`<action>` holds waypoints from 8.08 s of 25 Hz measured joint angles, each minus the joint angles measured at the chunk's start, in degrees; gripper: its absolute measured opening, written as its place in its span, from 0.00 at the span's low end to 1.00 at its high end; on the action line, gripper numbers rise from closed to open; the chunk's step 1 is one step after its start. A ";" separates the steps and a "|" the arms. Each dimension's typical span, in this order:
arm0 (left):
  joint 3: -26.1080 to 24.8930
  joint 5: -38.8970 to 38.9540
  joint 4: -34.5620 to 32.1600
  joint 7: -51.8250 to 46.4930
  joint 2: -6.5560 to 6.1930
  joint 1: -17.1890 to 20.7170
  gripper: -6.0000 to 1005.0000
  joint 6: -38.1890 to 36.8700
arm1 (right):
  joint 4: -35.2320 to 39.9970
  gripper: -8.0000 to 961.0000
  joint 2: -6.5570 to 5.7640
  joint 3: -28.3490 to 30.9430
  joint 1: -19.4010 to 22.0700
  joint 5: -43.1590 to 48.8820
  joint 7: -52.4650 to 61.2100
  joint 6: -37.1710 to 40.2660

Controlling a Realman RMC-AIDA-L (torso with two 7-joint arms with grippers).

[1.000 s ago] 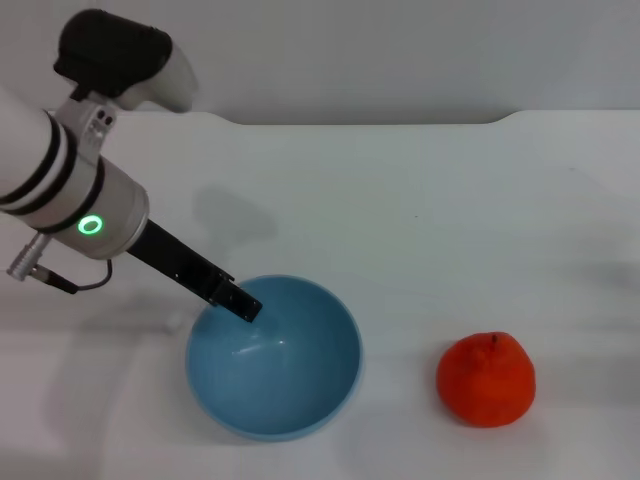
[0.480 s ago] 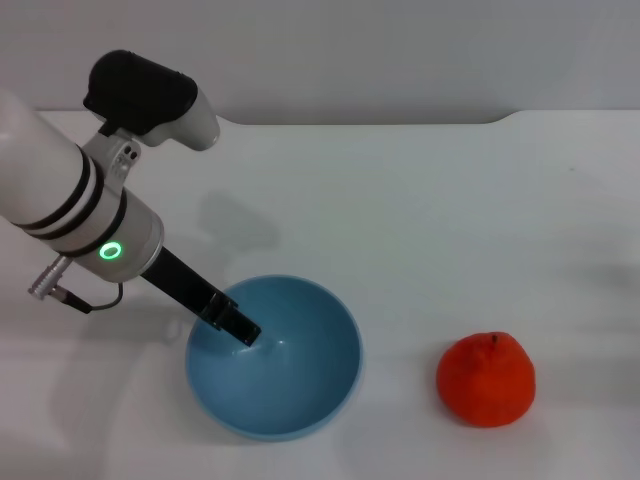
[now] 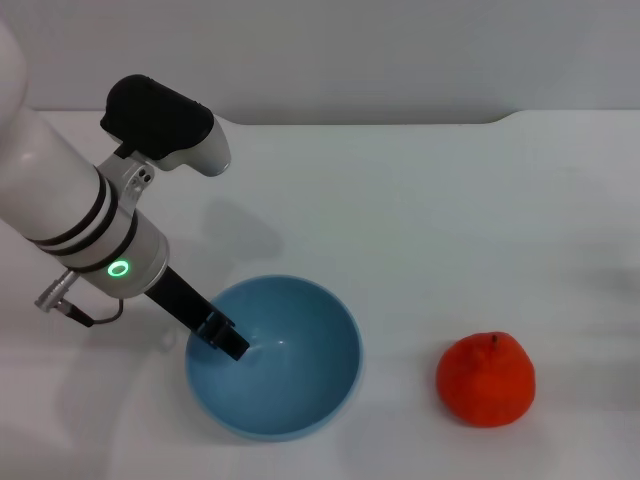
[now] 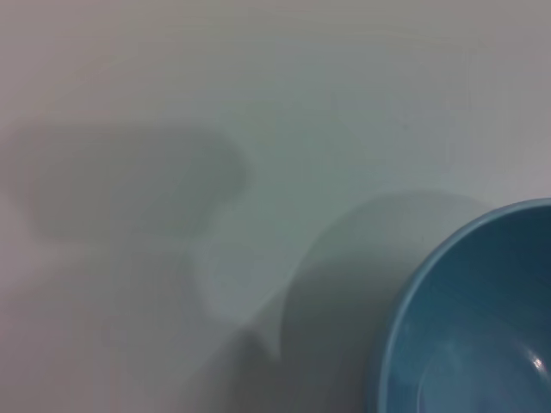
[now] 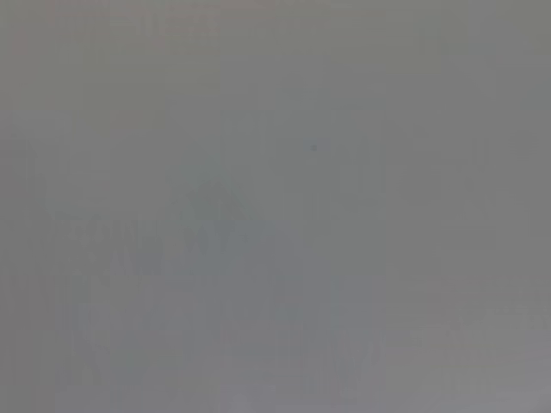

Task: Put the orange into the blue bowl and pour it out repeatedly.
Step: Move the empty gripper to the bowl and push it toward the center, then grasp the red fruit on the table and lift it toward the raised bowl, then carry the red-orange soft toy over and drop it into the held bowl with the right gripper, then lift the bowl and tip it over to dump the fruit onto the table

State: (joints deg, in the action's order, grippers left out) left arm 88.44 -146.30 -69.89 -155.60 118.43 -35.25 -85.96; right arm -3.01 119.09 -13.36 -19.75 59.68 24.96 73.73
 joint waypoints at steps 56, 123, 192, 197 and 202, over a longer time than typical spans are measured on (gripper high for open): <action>-0.38 -1.21 -4.04 -1.44 -0.48 0.17 0.00 3.93 | 70.52 0.50 -0.69 -33.03 -17.53 89.62 118.59 27.00; 0.15 -1.09 -4.66 -1.09 -0.45 -0.79 0.00 3.56 | 59.71 0.38 -0.27 -60.95 -21.74 89.04 125.87 22.25; 6.71 1.90 -23.56 3.14 -0.48 11.75 0.00 30.37 | 87.27 0.53 -0.37 -29.72 -11.57 84.47 121.46 36.35; 16.53 -2.03 -27.43 11.57 -0.46 22.93 0.00 54.35 | 84.31 0.53 -0.35 -24.26 -8.95 89.19 121.11 36.88; 29.23 -13.89 -23.05 15.54 -0.20 28.68 0.00 80.96 | 81.27 0.53 -0.26 -24.05 -8.52 96.74 121.01 36.88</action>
State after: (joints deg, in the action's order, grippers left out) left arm 117.67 -160.19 -92.95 -140.07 118.23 -6.56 -5.01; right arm 78.26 118.84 -37.41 -28.27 156.42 145.97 110.61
